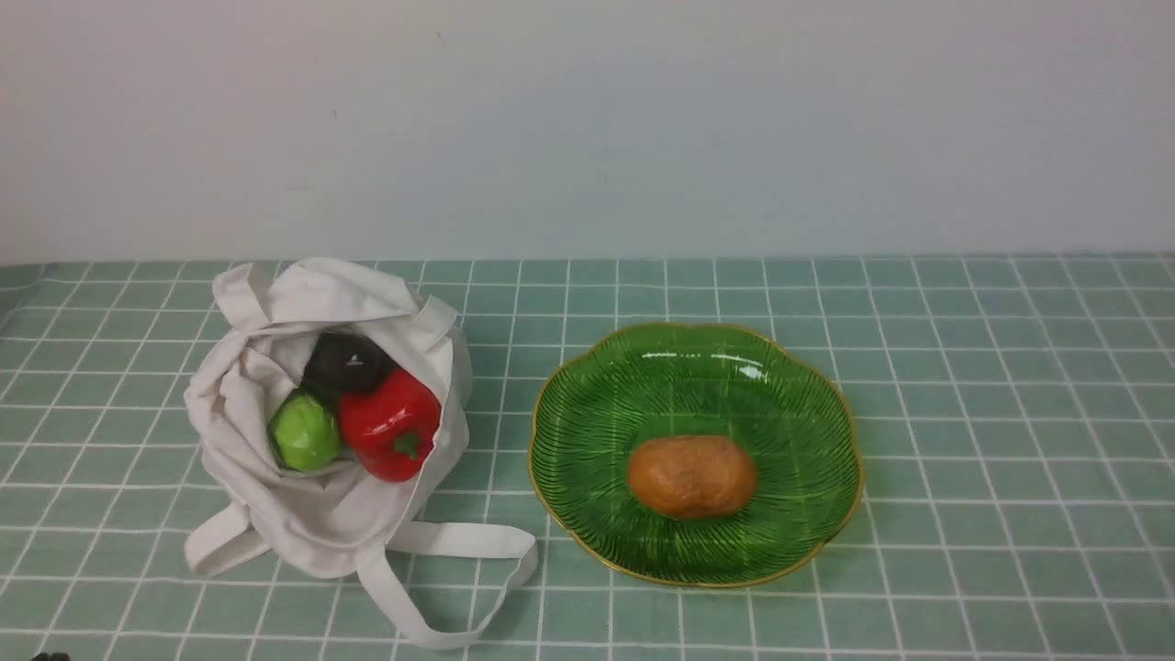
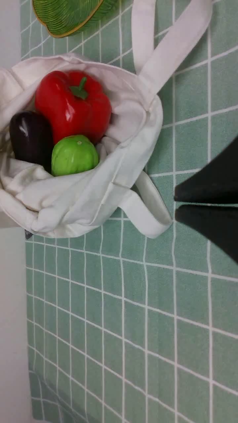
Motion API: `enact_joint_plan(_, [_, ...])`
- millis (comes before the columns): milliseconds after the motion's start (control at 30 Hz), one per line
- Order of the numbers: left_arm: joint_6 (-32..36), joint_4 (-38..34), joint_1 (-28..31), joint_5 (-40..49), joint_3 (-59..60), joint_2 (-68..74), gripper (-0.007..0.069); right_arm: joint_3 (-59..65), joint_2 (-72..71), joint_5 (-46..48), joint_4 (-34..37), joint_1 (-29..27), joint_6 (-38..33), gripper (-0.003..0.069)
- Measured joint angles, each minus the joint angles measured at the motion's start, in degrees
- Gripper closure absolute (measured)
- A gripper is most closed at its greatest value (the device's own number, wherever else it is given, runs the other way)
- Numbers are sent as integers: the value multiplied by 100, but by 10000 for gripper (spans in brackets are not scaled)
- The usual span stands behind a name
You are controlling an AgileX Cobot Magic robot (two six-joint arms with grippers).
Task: Take vegetables from cloth bag on blue coffee tablecloth place on plate.
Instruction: 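Reach into the cloth bag and grasp the green cucumber with the left gripper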
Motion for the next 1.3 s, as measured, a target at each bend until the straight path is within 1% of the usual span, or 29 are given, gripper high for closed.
enact_joint_plan(233, [-58,-57,0,-317,0,0,632,0,0,0,0,0,0,669])
enact_joint_plan(333, [-229,-243,0,-720,0,0,632,0,0,0,0,0,0,669])
enact_joint_plan(433, [-670,-710,0,-1380,0,0,632,0,0,0,0,0,0,669])
enact_joint_plan(467, [-690,-738,0,-1414,0,0,632,0,0,0,0,0,0,669])
enact_joint_plan(533, [-876,-942,0,-1763,0,0,632,0,0,0,0,0,0,669])
enact_joint_plan(800, [-939,-982,0,-2497,5,0,632,0,0,0,0,0,0,669])
enact_joint_plan(1000, [-1362,-1021,0,-4020,-23,56,632,0,0,0,0,0,0,669])
enact_joint_plan(1033, [-1420,-1030,0,-4023,-90,105,632,0,0,0,0,0,0,669])
enact_joint_plan(1100, [-1694,-1015,0,-3423,-527,483,632,0,0,0,0,0,0,669])
enact_joint_plan(1133, [-1714,-1008,0,-3327,-639,527,632,0,0,0,0,0,0,669])
enact_joint_plan(1167, [-1836,-899,0,-2273,-1155,1019,632,0,0,0,0,0,0,669])
enact_joint_plan(1233, [-1857,-805,0,-1461,-1634,1507,632,0,0,0,0,0,0,669])
enact_joint_plan(1267, [-1835,-712,0,-519,-2042,1981,632,0,0,0,0,0,0,669])
enact_joint_plan(1300, [-1781,-674,0,3,-2368,2318,632,0,0,0,0,0,0,669])
